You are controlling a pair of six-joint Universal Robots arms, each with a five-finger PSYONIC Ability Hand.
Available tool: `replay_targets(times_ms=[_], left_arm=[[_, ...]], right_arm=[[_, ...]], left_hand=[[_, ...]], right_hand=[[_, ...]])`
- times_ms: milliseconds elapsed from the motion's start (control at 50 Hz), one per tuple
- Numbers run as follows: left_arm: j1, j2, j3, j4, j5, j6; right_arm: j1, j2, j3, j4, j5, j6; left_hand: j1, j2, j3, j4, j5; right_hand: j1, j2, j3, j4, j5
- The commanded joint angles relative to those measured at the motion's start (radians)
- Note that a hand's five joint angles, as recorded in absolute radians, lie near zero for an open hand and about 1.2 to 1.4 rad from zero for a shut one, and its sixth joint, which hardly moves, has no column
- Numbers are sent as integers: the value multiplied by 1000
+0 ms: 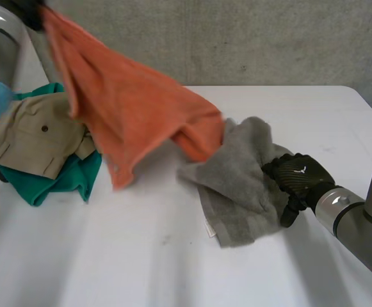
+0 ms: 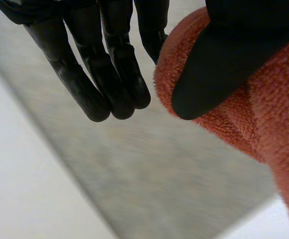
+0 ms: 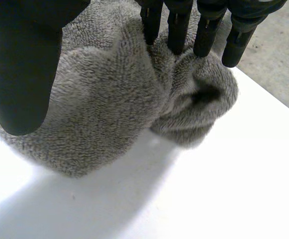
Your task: Fold the laundry.
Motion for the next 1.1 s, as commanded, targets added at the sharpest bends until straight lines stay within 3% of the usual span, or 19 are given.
replay_targets(times_ms=[20,100,200,300,320,340,380,540,640,760,840,940,1100], left_arm=[[175,17,53,-7,-5,3],[244,-52,101,39,-46,26],[270,-186,178,65,-137,106],[247,-250,175,33,-116,89],[230,-238,146,9,-79,53],[222,-234,127,1,-57,37],[204,-218,86,-15,-14,9],[115,-19,-158,-42,145,-55],[-1,115,-376,-45,250,-61],[-187,136,-541,-59,262,-66],[-343,96,-597,-65,225,-78],[-535,-38,-574,-62,121,-92],[-661,-233,-393,-79,-63,-92]], right_arm=[[13,36,-15,0,5,1],[18,36,-13,1,6,2],[25,30,-9,4,6,2],[28,22,-7,6,8,2],[28,22,-7,6,8,2],[28,22,-6,6,8,2],[27,22,-7,6,8,2],[19,-5,-16,17,5,13],[12,-53,-41,61,3,8],[-5,-73,-91,132,-3,-31],[-19,-58,-142,165,-23,-102],[-50,39,-237,179,-92,-243],[-82,231,-395,172,-189,-366]], left_hand=[[246,202,211,202,232],[246,202,211,202,232],[246,202,211,202,232],[246,202,211,202,232],[-212,-257,-248,-257,-227],[-531,-576,-566,-576,-546],[-975,-1020,-1011,-1020,-990],[-975,-1020,-1011,-1020,-990],[-975,-1020,-1011,-1020,-990],[-975,-1020,-1011,-1020,-990],[-975,-1020,-1011,-1020,-990],[-975,-1020,-1011,-1020,-990],[-896,-941,-931,-941,-911]], right_hand=[[-13,-8,3,-15,22],[-13,-8,3,-15,22],[-13,-8,3,-15,22],[-13,-8,3,-15,22],[-13,-8,3,-15,22],[-13,-8,3,-15,22],[-13,-8,3,-15,22],[-78,-72,-61,-80,-42],[-80,-75,-64,-83,-45],[-104,-99,-88,-106,-69],[-104,-99,-88,-106,-69],[-104,-99,-88,-106,-69],[-104,-99,-88,-106,-69]])
